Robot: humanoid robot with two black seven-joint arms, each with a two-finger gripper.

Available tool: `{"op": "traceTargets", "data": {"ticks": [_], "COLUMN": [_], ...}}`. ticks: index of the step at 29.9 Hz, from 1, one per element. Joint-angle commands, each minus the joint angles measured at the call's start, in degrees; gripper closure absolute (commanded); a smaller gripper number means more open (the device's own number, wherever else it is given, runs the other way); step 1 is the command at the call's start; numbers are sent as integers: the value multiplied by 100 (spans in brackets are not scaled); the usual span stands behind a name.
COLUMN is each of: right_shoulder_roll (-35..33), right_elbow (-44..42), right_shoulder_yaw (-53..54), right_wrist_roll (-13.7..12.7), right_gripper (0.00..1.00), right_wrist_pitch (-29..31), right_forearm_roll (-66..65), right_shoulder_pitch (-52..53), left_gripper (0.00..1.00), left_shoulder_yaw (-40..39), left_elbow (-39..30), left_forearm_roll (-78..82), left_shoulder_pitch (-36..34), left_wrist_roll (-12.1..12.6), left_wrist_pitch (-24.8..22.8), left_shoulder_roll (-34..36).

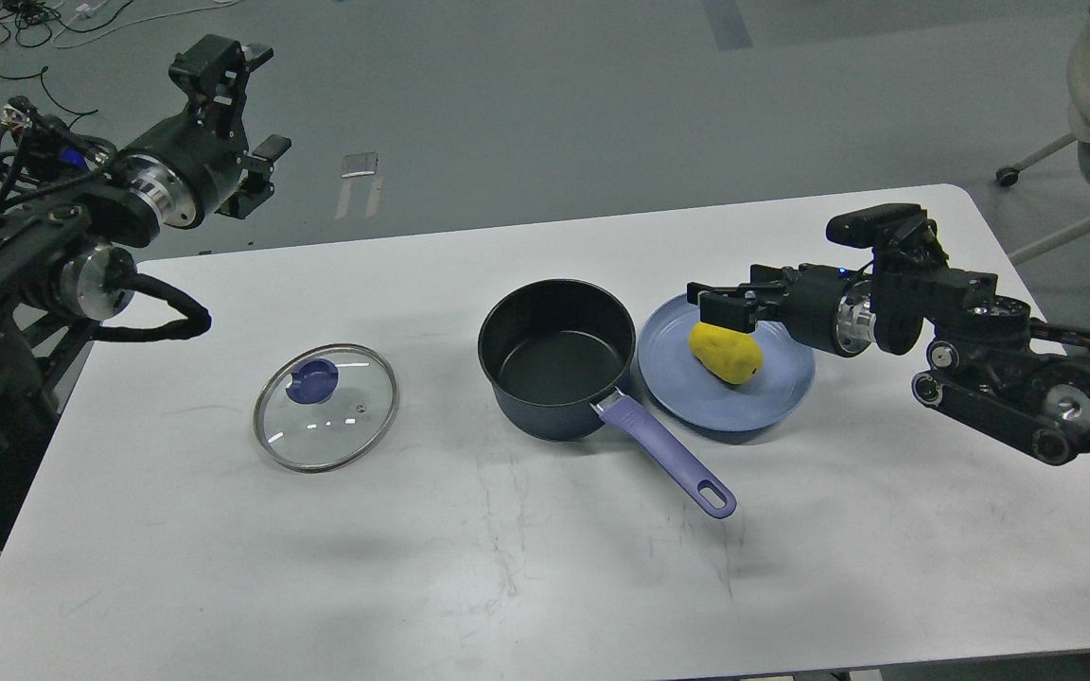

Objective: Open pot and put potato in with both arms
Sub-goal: 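Reach the right gripper to the yellow potato and grasp it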

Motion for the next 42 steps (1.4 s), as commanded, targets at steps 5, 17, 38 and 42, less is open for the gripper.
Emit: {"op": "traceTargets", "data": {"ticks": [5, 17, 38, 42], "right_shoulder_roll": [-5, 118, 250, 285], "right_elbow": [-35, -158, -290, -298], "right_shoulder_yaw": [-49, -313, -330, -330], "right_wrist_roll": [0, 0, -9, 0], "right_gripper": [6, 7, 30, 30], "right_wrist_pitch": [18, 18, 18, 18], "right_forearm_roll": [-10, -282, -748, -748], "right_shoulder_pitch": [-141, -290, -299, -352], "left_gripper": [2, 2, 2, 2], "left_shoulder_yaw": [-17, 18, 27, 27], "left_elbow": [-2, 7, -2, -2], "left_forearm_roll": [1, 54, 72, 107], "left_shoulder_pitch": [144, 250, 382, 391], "left_wrist_roll": [-26, -219, -272, -272], "left_wrist_pitch": [-88, -115, -132, -132], "left_shoulder_roll": [23, 182, 305, 305]}}
